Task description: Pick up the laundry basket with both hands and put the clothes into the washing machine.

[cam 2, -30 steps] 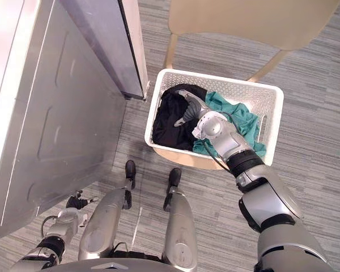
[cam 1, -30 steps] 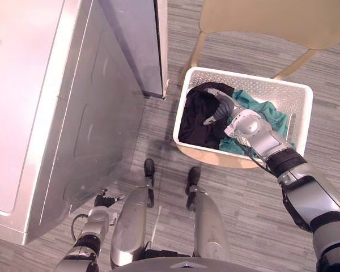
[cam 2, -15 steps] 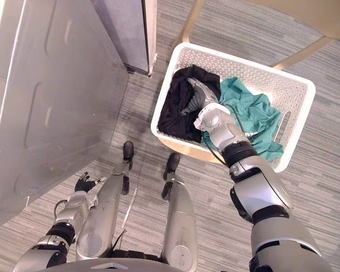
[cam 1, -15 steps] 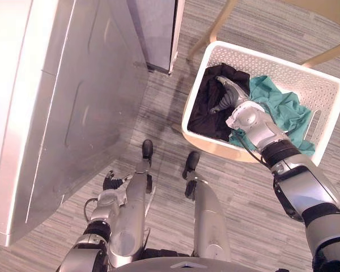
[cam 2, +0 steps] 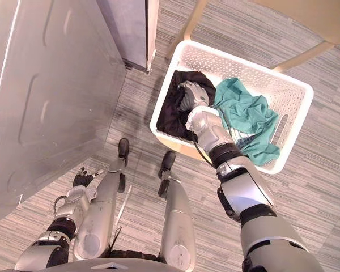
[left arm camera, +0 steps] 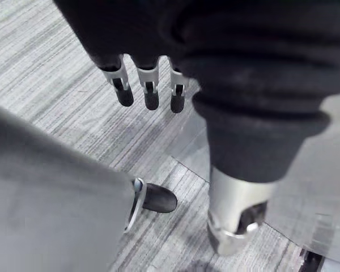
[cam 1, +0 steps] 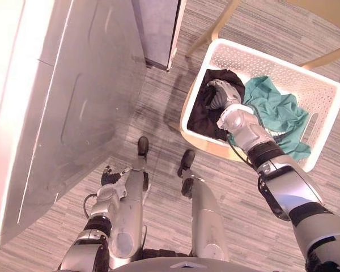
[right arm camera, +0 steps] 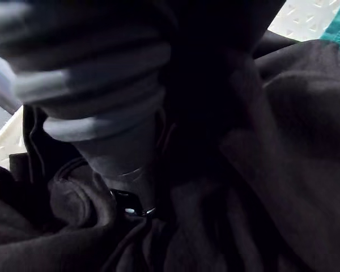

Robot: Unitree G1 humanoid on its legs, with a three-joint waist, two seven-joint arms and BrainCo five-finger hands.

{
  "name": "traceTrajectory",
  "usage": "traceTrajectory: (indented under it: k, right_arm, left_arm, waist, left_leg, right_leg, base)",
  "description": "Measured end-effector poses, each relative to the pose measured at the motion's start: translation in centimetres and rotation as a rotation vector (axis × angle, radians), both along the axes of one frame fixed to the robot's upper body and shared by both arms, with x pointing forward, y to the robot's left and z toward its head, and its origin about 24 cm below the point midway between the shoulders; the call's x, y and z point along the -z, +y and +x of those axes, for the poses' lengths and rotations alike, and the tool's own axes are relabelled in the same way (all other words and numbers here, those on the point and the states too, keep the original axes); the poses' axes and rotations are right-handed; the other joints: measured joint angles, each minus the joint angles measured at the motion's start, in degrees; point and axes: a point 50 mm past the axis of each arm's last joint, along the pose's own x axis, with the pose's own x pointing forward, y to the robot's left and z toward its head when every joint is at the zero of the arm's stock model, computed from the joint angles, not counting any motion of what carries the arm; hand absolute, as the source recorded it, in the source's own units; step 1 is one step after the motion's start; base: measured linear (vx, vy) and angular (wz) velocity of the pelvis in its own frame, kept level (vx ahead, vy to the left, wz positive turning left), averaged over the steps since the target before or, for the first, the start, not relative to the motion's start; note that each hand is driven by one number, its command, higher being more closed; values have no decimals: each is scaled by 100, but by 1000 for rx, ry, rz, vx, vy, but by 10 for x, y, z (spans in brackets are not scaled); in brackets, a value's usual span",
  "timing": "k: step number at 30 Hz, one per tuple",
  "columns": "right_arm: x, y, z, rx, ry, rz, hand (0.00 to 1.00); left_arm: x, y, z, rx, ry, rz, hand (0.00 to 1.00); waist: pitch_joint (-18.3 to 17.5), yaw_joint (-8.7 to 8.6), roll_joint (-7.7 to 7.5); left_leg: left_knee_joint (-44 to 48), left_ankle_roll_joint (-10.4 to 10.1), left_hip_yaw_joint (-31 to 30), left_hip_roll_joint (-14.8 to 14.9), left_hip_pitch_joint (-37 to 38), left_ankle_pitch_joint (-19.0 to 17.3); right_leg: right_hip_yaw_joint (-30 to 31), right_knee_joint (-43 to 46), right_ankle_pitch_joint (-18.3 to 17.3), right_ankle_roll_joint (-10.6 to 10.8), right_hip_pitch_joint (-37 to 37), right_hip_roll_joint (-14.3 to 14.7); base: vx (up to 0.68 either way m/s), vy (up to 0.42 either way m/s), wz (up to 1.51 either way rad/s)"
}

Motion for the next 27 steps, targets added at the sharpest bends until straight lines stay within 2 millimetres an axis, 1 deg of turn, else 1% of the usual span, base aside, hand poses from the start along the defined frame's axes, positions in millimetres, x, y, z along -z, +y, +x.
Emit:
traceTrajectory:
  k: [2, 4, 6, 9, 12, 16, 18, 19, 21, 22, 24, 27]
  right_arm:
    - [5, 2, 0, 4, 15, 21, 100]
    - [16, 4, -2, 7, 43, 41, 100]
    - [22, 4, -4, 17, 53, 53, 100]
    - [33, 1, -6, 67, 52, 95, 100]
    - [40, -1, -10, 130, 23, 199, 100]
    - [46, -5, -18, 224, -34, 482, 100]
    - [53, -8, -29, 319, -85, 756, 100]
    - [55, -8, -32, 339, -95, 810, 100]
    - [64, -8, -45, 421, -142, 1069, 100]
    - [66, -9, -48, 442, -156, 1125, 100]
    - [73, -12, -57, 503, -195, 1324, 100]
    - [75, -12, -65, 535, -240, 1513, 100]
  left_arm:
    - [0, -1, 0, 1, 1, -3, 0]
    - [0, -2, 0, 0, 2, -6, 0]
    - [1, -3, -1, -8, 4, -21, 0]
    - [2, -7, -1, -29, 7, -54, 0]
    - [2, -9, -2, -53, 13, -69, 0]
    - [2, -10, -2, -87, 15, -89, 0]
    - [3, -10, -4, -129, 24, -105, 0]
    - [3, -10, -4, -138, 25, -109, 0]
    - [3, -9, -5, -167, 25, -108, 0]
    - [2, -9, -5, -171, 25, -106, 0]
    - [3, -9, -6, -184, 32, -104, 0]
    - [4, -11, -8, -188, 37, -112, 0]
  waist:
    - [-30, -2, -51]
    - [-97, 8, -142]
    - [-128, 7, -179]
    - [-147, 10, -187]
    - [-156, 7, -191]
    - [-156, -7, -191]
    - [-156, -45, -191]
    - [-156, -62, -191]
    - [-156, -79, -191]
    - [-156, -85, -191]
    - [-156, -100, -192]
    - [-155, -136, -191]
  left_leg:
    - [-155, -1, 4, -8, 86, 78]
    - [-276, -38, 1, -2, 162, 155]
    - [-362, -44, -2, -2, 215, 203]
    - [-474, -51, -8, -9, 328, 251]
    - [-559, -53, -7, -21, 367, 303]
    - [-549, -53, 6, -31, 383, 303]
    - [-535, -52, 13, -52, 406, 302]
    - [-531, -51, 15, -61, 418, 301]
    - [-531, -53, 44, -81, 488, 287]
    - [-526, -53, 52, -88, 505, 281]
    - [-487, -48, 118, -103, 561, 223]
    - [-370, -55, 190, -97, 580, 130]
  right_leg:
    - [5, -19, 2, -3, 23, 0]
    - [3, -55, 3, -16, 42, 12]
    - [-1, -73, 4, -23, 64, 18]
    - [-19, -97, 1, -29, 141, 15]
    - [-26, -100, 1, -29, 141, 7]
    - [-26, -63, -12, -34, 144, -11]
    - [-29, 23, -62, -39, 143, -50]
    - [-30, 57, -84, -44, 143, -65]
    - [-2, 184, -160, -45, 142, -103]
    - [5, 220, -187, -48, 140, -115]
    - [47, 356, -274, -52, 130, -153]
    - [96, 436, -293, -45, 129, -166]
  base:
    - [-4, -45, 2]
    - [-5, -57, 2]
    - [-3, -44, 2]
    - [1, -49, 3]
    - [-2, -49, 2]
    - [-6, -26, 1]
    - [-10, -35, 5]
    - [-16, -29, 6]
    - [-24, -37, 2]
    - [-28, -42, 1]
    - [-34, -41, -2]
    - [-28, -27, -10]
